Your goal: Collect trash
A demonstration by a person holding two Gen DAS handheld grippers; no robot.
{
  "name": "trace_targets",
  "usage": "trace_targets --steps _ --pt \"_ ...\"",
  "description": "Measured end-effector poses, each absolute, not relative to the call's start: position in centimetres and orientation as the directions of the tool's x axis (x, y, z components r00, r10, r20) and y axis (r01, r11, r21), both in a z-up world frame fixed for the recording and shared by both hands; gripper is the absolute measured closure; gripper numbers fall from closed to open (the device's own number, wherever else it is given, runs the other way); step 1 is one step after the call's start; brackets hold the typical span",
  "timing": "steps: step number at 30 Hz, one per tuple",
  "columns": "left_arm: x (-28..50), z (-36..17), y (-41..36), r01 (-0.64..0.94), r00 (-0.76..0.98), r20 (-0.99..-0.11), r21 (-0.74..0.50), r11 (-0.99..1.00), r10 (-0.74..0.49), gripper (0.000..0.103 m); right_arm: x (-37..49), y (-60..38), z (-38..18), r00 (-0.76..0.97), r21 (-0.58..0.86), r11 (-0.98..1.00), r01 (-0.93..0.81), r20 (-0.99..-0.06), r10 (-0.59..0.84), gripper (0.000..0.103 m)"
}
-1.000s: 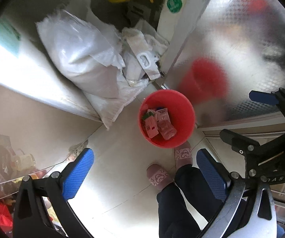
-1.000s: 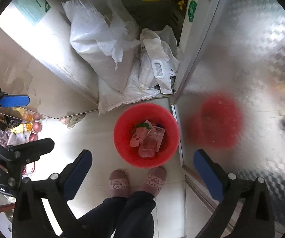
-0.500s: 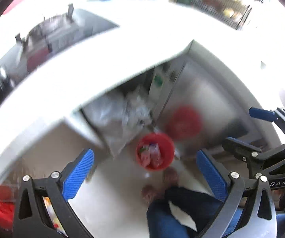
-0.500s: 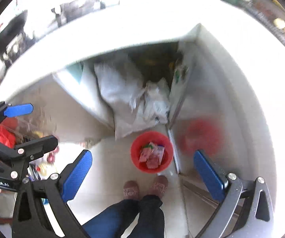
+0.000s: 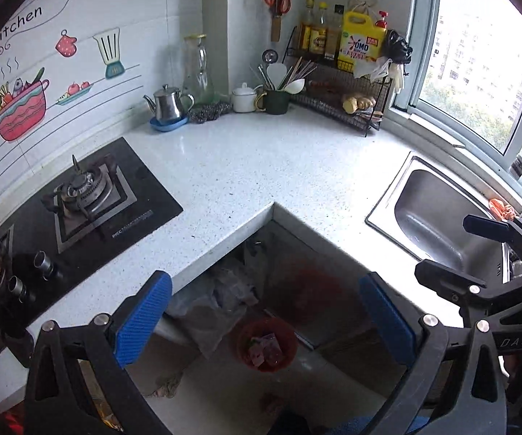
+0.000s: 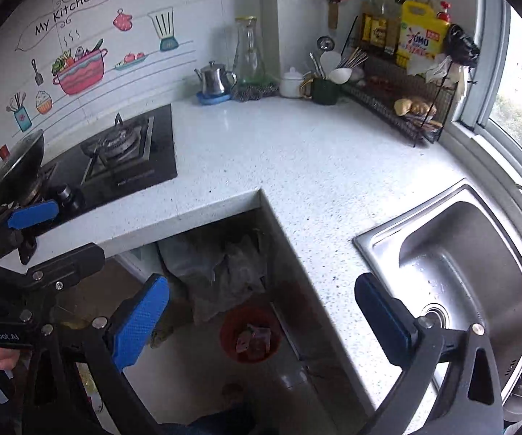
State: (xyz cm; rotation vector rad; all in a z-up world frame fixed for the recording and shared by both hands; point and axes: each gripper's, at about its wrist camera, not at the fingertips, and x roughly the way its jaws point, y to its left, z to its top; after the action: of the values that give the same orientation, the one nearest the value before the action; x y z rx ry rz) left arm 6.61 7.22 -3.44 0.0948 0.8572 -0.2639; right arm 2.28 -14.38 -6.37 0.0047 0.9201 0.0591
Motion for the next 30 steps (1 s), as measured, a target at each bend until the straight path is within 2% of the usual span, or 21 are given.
trace_targets --steps 8,12,18,26,30 --pt "-1.1 0.5 4.8 0.263 0.687 -0.702 -0.001 0.965 -0.188 0.0 -4.3 -15.7 -1.8 0.674 0.005 1.0 -0.03 -0.738 0.024 0.001" --pt "-5.3 1.1 4.4 0.256 0.677 -0.706 -0.039 0.966 -0.208 0.0 -8.6 -15.6 -0.7 0.686 0.001 1.0 -0.025 -0.728 0.018 0.001" --pt "-10.5 1.8 3.9 0.258 0.686 -0.704 -0.005 0.966 -0.187 0.0 -13.1 -14.8 0.0 0.698 -0.011 1.0 -0.019 -0.717 0.006 0.001" --pt "-13.2 2.3 3.8 0.292 0.709 -0.68 0.042 0.955 -0.187 0.0 -14.2 -14.0 0.0 0.698 -0.02 1.0 0.009 -0.716 -0.02 0.001" --pt "-13.4 2.4 4.0 0.303 0.694 -0.69 0.022 0.953 -0.204 0.0 -14.6 -13.9 0.1 0.694 -0.009 0.999 0.034 -0.72 -0.03 0.001"
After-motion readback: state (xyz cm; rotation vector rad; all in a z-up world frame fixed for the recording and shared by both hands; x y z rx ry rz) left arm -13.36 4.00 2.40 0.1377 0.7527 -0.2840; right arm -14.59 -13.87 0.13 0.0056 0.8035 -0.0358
